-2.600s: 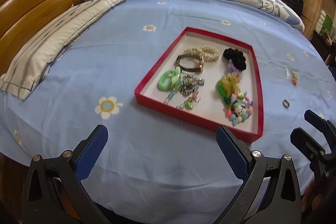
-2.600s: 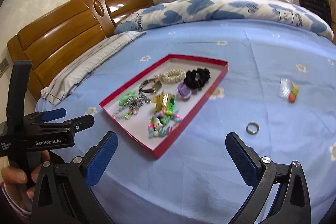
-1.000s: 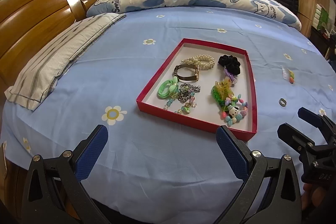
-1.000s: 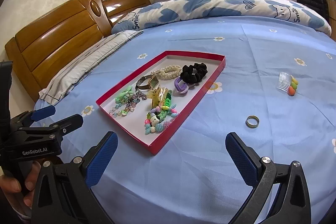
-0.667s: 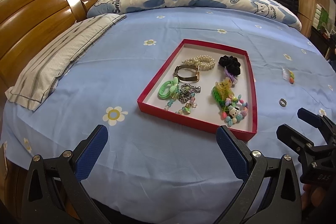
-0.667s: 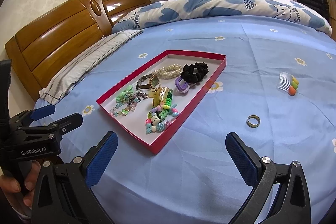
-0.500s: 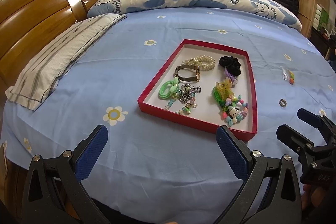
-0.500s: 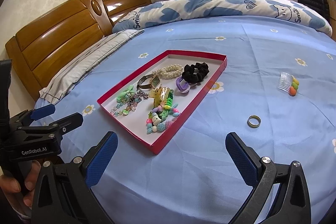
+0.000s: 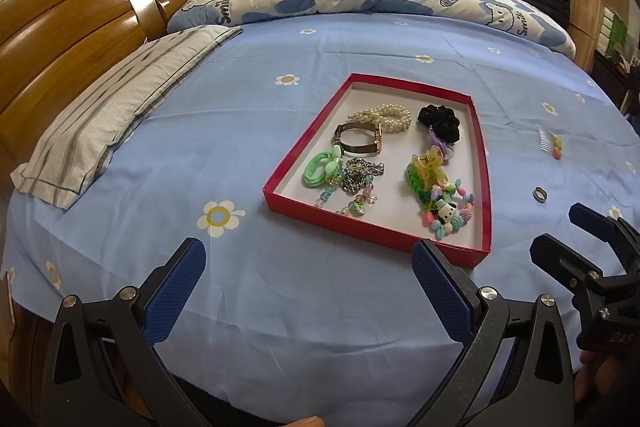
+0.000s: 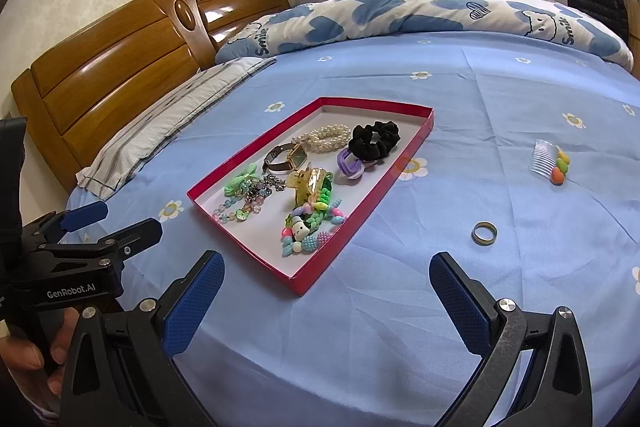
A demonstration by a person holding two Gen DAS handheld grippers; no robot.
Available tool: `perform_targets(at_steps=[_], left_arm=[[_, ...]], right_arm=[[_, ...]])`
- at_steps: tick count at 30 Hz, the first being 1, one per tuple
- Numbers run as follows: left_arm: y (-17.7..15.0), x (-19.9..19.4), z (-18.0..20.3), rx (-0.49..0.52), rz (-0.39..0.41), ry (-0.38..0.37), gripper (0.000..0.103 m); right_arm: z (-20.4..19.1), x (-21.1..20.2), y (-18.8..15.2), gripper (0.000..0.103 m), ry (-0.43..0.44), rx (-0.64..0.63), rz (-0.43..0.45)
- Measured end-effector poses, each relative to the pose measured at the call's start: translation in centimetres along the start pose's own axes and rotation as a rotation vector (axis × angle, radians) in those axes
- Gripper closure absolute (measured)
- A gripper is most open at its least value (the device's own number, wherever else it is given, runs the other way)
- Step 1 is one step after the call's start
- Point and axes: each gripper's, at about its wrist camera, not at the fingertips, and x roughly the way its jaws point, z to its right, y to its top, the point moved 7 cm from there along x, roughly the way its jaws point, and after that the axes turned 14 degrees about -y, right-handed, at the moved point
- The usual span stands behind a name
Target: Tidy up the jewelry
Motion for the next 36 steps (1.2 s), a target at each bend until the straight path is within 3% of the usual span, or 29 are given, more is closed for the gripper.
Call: perform_targets(at_steps=[36], left_arm=[[-0.15, 0.26, -0.23, 0.001, -0.006, 0.003, 0.000]], right_arm=[[-0.39, -0.51, 0.33, 0.000, 0.006, -0.002, 0.009]])
